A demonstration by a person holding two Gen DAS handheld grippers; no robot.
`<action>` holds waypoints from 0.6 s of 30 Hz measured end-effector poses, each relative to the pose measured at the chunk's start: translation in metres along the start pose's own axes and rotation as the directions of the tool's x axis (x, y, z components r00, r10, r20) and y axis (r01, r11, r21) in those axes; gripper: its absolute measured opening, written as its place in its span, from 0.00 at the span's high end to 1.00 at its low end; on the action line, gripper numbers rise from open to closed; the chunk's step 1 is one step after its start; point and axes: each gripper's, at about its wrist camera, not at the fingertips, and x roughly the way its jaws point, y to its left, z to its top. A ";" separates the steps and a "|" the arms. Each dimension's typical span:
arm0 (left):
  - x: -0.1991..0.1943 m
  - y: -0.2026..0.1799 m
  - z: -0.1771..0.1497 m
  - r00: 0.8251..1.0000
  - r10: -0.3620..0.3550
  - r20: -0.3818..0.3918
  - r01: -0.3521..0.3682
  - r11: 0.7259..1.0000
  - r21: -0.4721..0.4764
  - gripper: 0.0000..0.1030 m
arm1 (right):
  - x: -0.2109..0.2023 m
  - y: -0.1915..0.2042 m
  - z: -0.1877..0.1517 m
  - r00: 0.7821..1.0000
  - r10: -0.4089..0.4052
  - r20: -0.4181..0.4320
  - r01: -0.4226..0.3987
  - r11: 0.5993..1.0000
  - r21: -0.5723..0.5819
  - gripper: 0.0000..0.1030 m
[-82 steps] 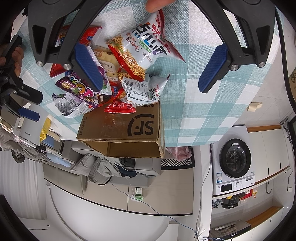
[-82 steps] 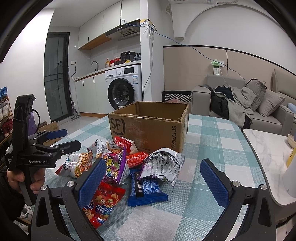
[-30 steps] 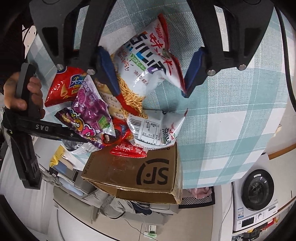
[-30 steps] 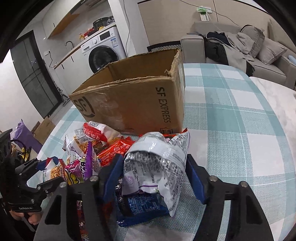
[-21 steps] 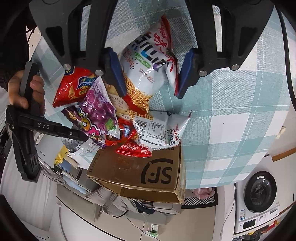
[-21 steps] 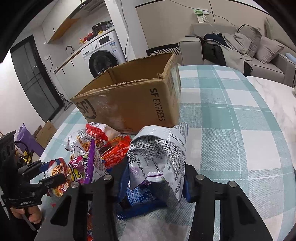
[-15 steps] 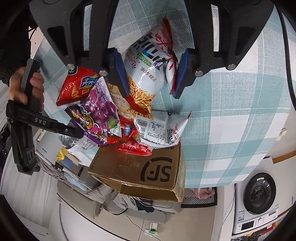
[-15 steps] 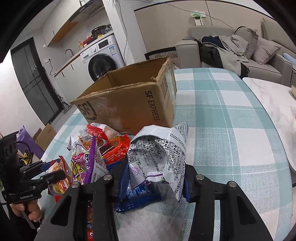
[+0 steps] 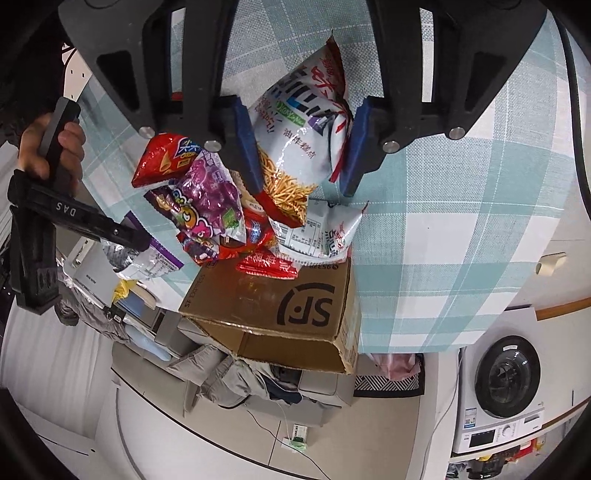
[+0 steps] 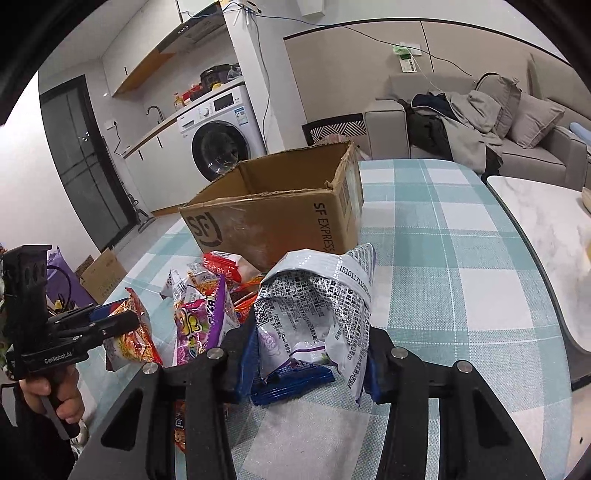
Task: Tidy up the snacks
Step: 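Carry both bags over the box and open both tools to drop them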
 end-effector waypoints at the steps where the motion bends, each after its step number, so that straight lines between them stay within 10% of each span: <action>1: -0.001 0.000 0.001 1.000 -0.001 -0.001 0.001 1.000 -0.002 0.61 | -0.002 0.001 0.000 1.000 0.004 0.004 -0.004 1.000 -0.002 0.55; 18: -0.022 -0.010 0.043 0.991 0.036 0.130 -0.036 0.999 -0.005 0.61 | -0.028 0.019 0.014 0.996 0.050 0.079 -0.046 0.998 -0.048 0.55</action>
